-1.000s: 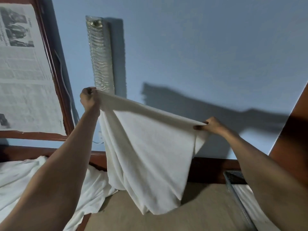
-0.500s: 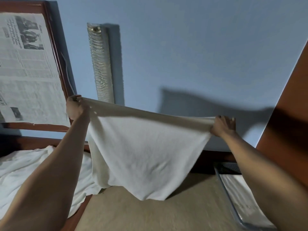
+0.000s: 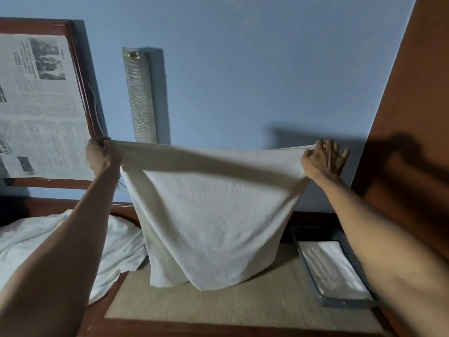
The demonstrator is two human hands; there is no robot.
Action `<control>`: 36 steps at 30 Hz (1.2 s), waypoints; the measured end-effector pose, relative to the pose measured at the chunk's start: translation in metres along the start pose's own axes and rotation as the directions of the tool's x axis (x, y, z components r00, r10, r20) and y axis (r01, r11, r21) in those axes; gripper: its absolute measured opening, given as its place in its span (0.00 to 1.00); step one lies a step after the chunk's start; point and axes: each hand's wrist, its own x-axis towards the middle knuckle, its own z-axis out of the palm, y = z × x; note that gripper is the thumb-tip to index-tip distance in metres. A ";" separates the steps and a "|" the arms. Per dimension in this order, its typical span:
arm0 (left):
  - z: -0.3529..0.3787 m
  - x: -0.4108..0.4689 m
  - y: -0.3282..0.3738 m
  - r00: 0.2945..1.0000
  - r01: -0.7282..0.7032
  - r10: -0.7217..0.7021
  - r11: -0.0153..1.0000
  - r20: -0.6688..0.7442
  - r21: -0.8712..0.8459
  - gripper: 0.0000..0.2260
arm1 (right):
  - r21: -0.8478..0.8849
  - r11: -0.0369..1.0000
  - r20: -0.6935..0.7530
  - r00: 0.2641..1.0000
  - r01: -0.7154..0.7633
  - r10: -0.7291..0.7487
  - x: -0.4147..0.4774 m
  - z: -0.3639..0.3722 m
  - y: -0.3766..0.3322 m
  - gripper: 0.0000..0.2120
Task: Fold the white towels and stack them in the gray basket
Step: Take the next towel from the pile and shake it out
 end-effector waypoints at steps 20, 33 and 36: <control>-0.083 -0.075 -0.004 0.972 -0.194 0.137 0.926 0.191 0.325 0.17 | -0.022 0.999 -0.080 0.996 0.032 -0.034 -0.074 -0.036 0.081 0.09; -0.082 -0.125 -0.219 0.919 0.087 -0.261 0.865 0.295 0.494 0.11 | -0.125 0.992 0.406 0.913 0.023 0.030 -0.222 0.101 0.115 0.12; -0.067 -0.121 -0.257 0.895 0.191 -0.362 0.839 0.260 0.510 0.09 | -0.172 0.984 0.434 0.900 0.036 0.043 -0.233 0.125 0.108 0.16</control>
